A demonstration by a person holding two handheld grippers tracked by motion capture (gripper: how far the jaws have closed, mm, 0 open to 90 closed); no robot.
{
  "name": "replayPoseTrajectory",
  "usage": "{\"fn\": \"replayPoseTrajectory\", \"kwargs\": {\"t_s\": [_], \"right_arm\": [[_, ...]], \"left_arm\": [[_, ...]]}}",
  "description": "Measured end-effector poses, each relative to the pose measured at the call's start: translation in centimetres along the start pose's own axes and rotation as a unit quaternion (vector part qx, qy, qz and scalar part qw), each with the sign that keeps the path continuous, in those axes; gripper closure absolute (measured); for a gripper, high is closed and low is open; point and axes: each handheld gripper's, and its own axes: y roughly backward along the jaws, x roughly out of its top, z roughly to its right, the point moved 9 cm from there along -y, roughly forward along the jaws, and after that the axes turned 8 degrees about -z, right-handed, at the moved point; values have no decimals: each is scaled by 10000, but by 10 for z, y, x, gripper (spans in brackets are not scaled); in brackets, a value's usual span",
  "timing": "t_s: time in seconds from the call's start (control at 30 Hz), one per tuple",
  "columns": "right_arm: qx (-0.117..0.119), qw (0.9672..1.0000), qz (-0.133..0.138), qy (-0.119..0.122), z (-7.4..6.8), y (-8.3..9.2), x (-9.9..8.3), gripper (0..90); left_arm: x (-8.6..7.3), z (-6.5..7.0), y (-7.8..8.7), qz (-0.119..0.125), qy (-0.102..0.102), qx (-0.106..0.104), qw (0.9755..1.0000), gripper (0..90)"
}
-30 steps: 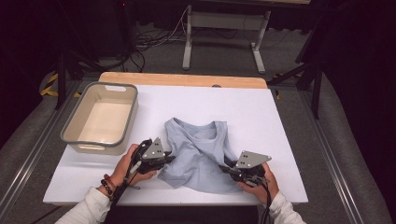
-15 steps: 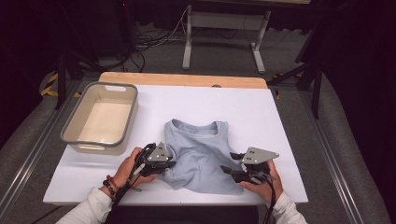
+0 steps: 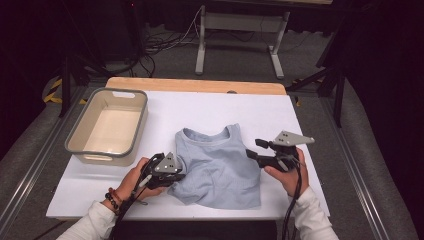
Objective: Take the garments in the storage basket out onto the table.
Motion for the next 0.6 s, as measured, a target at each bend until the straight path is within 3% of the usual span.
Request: {"fn": "replayPoseTrajectory", "kwargs": {"t_s": [0.03,0.13,0.27,0.33,0.4,0.53,0.6], "right_arm": [[45,9999,-84,-89,8,-16,9,456],[20,9997,-177,-168,16,-29,15,455],[117,9982,-351,-474,35,-57,26,451],[100,9979,-462,-453,38,-65,28,446],[181,9954,-756,-565,42,-81,28,423],[98,9906,-1220,-605,48,-103,22,408],[79,9895,-1305,-622,49,-108,19,418]], "left_arm": [[0,-2,1,0,21,54,10000,803],[-1,-3,2,22,99,35,9999,794],[-1,-4,2,39,68,17,10000,792],[-1,-4,1,55,22,27,10000,792],[0,-5,1,52,27,32,10000,790],[-1,-6,1,66,50,28,10000,775],[-1,-5,1,47,88,0,10000,774]]}}
